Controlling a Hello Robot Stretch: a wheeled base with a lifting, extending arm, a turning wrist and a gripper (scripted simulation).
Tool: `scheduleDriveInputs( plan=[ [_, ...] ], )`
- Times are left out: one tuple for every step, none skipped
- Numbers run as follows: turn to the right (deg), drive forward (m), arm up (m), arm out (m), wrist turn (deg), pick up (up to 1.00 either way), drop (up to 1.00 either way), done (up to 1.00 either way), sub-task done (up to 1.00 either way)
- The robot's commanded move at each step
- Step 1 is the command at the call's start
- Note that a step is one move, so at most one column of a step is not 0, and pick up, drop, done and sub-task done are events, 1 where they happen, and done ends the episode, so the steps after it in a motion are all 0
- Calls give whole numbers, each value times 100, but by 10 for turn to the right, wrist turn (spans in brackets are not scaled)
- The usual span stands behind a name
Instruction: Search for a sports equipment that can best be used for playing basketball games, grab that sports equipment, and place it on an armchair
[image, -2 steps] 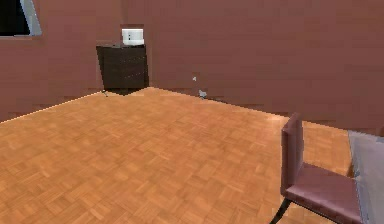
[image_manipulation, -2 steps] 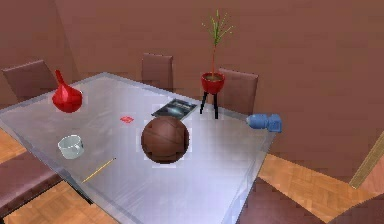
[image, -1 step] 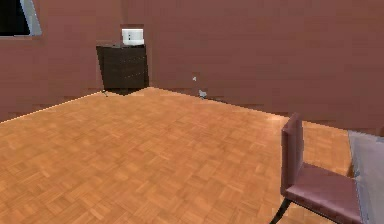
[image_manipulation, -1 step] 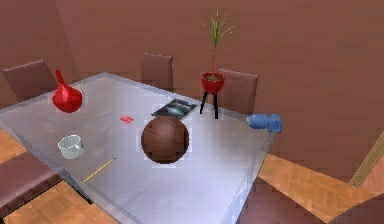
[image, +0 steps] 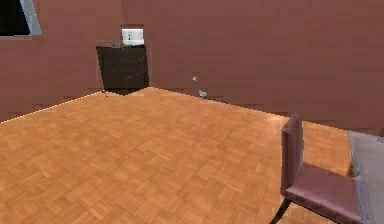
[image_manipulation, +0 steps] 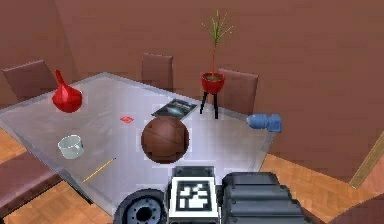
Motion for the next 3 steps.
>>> scheduleDriveInputs(
  plan=[
    [0,0,0,38,0,0,0,0,0],
    [0,0,0,0,450,0,0,0,0],
    [0,0,0,0,450,0,0,0,0]
  ],
)
